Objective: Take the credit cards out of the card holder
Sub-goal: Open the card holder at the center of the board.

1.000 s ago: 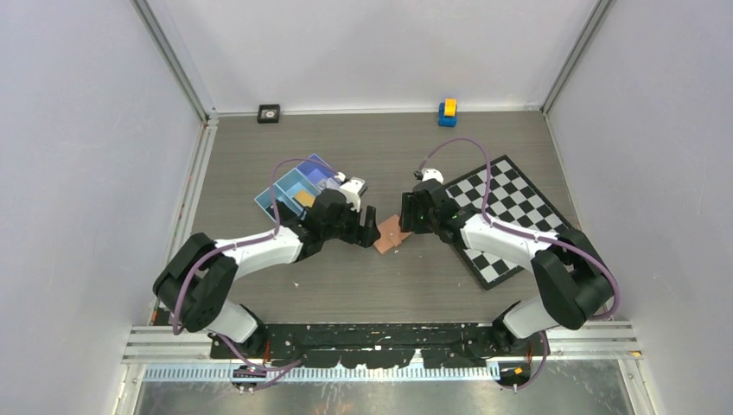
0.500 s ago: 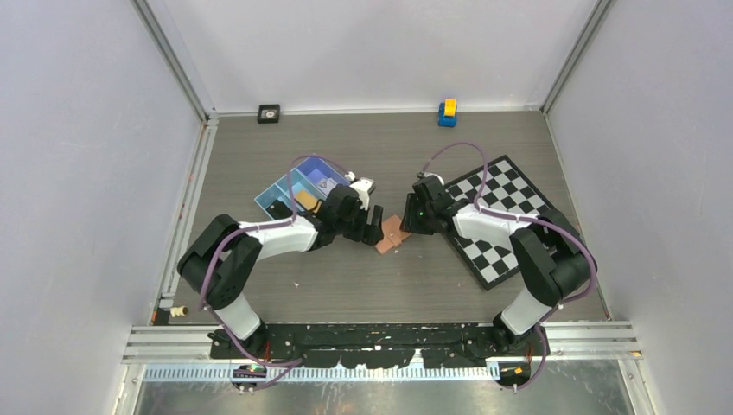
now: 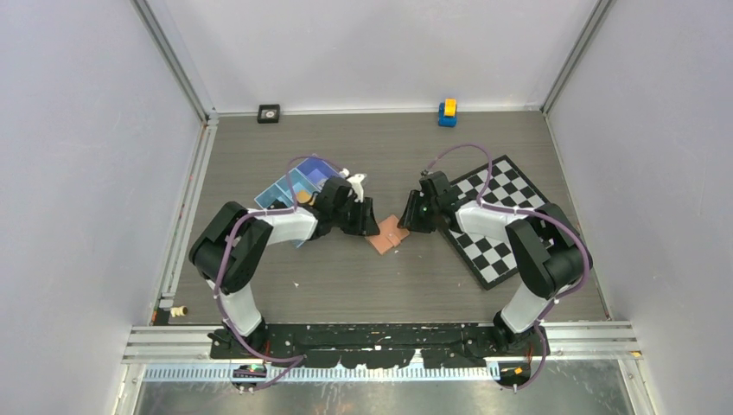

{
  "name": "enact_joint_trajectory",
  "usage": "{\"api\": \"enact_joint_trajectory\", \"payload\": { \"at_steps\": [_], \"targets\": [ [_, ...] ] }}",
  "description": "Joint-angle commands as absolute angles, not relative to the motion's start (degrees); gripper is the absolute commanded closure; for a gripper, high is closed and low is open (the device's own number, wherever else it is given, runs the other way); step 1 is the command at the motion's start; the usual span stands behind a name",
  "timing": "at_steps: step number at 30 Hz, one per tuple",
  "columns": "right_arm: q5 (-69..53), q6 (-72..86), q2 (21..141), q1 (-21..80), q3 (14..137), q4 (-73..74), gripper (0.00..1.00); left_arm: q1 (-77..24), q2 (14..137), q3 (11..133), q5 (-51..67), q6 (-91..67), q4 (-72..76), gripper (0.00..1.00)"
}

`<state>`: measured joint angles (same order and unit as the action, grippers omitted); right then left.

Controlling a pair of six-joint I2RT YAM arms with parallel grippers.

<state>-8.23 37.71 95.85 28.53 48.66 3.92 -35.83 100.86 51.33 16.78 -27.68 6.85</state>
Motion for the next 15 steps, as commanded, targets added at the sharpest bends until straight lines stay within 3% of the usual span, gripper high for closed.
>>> {"api": "enact_joint_trajectory", "payload": {
  "at_steps": [1, 9, 15],
  "targets": [
    [-10.0, 38.1, 97.0, 28.3, 50.1, 2.2, 0.63, -33.6, 101.5, 49.2, 26.1, -31.9, 13.3, 0.64],
    [-10.3, 37.6, 95.7, 28.2, 49.7, 1.8, 0.61, -33.7, 98.7, 47.6, 28.9, -32.2, 15.4, 1.0],
    [-8.3, 38.6, 90.4, 28.3, 47.5, 2.2, 0.28, -33.3, 94.4, 44.3, 25.4, -32.8, 18.1, 1.0]
  ]
}}
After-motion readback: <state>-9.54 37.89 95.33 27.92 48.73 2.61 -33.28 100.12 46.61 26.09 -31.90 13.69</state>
